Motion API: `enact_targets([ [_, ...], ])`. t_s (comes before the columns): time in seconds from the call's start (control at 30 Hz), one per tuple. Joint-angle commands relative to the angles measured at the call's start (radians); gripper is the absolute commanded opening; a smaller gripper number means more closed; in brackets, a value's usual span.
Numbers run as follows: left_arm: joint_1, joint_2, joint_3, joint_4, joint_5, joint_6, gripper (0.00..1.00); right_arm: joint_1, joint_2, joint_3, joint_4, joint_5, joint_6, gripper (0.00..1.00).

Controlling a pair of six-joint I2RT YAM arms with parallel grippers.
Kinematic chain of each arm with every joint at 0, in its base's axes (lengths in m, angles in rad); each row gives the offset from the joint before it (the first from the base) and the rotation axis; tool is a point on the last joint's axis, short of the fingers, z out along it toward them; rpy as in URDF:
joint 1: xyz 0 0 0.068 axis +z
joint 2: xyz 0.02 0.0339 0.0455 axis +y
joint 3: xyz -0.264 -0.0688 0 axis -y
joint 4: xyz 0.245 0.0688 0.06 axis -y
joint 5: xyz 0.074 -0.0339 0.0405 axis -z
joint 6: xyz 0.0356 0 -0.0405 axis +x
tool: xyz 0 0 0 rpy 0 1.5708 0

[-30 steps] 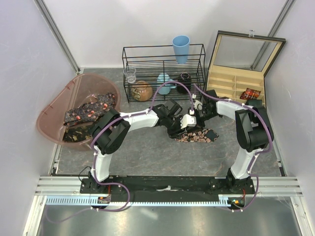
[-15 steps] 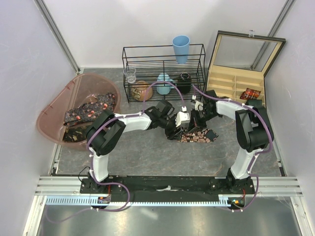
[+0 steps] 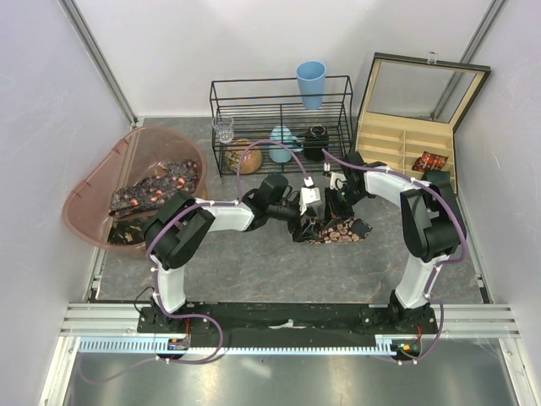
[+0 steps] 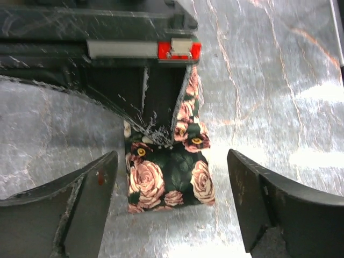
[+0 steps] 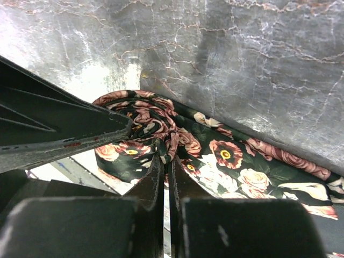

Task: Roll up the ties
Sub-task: Roll the tie at the center of the board.

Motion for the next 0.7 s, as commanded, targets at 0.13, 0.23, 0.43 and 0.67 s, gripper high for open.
enact_targets([
  [0.13, 0.007, -0.011, -0.169, 0.371, -0.081, -0.169, 0.99, 0.027, 0.092, -0.041, 0.063, 0.272, -0.037, 0.00],
  [0.23, 0.007, 0.009, -0.192, 0.414, -0.096, -0.171, 0.99, 0.027, 0.104, -0.046, 0.087, 0.243, -0.031, 0.00],
  [0.43, 0.001, 0.055, -0.188, 0.486, -0.073, -0.166, 0.93, 0.034, 0.129, -0.043, 0.126, 0.183, -0.037, 0.00],
  [0.67, -0.002, 0.081, -0.172, 0.468, -0.078, -0.146, 0.74, 0.036, 0.127, -0.075, 0.150, 0.125, -0.038, 0.00],
])
